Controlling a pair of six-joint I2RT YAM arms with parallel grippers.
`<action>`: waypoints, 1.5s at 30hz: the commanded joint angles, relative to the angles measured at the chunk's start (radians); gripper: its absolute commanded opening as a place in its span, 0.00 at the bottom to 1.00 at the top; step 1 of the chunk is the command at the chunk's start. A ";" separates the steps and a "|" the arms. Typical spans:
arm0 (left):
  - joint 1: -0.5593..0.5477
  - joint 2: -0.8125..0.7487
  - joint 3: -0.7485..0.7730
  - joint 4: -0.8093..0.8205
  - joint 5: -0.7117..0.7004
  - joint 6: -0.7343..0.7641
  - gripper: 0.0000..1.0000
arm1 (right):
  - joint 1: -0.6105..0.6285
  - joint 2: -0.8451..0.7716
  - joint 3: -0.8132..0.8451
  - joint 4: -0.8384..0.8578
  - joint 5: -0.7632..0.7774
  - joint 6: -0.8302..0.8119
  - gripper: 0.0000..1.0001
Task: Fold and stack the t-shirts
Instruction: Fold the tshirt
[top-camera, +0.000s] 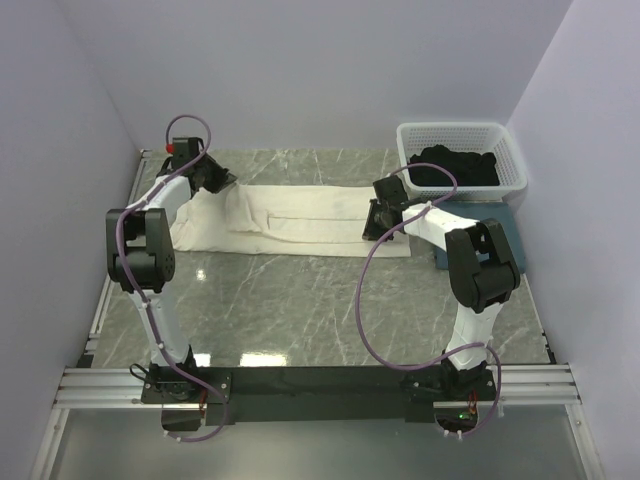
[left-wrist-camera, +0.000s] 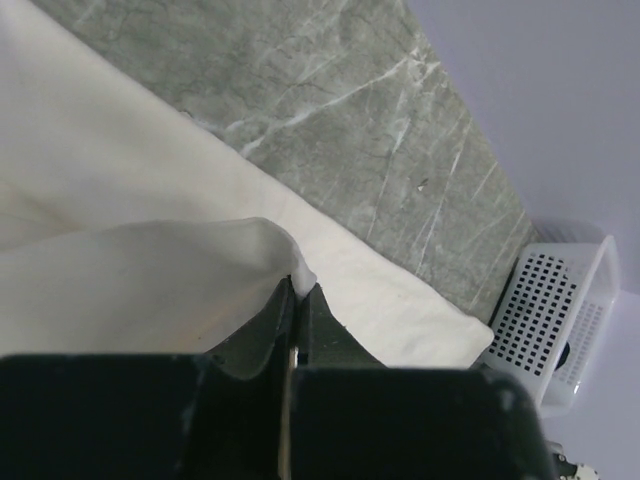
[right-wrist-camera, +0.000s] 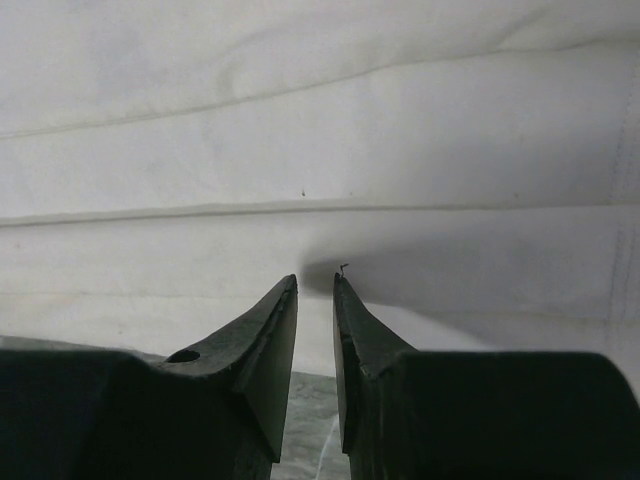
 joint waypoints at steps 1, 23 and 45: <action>-0.004 0.002 0.037 0.033 -0.028 -0.022 0.01 | -0.005 -0.019 -0.010 0.007 0.025 -0.009 0.28; -0.004 0.048 0.086 0.033 -0.066 -0.053 0.01 | -0.014 0.004 -0.013 -0.005 0.105 -0.007 0.27; -0.004 -0.007 0.033 0.054 -0.086 0.001 0.32 | -0.068 -0.077 0.022 -0.040 0.139 0.016 0.40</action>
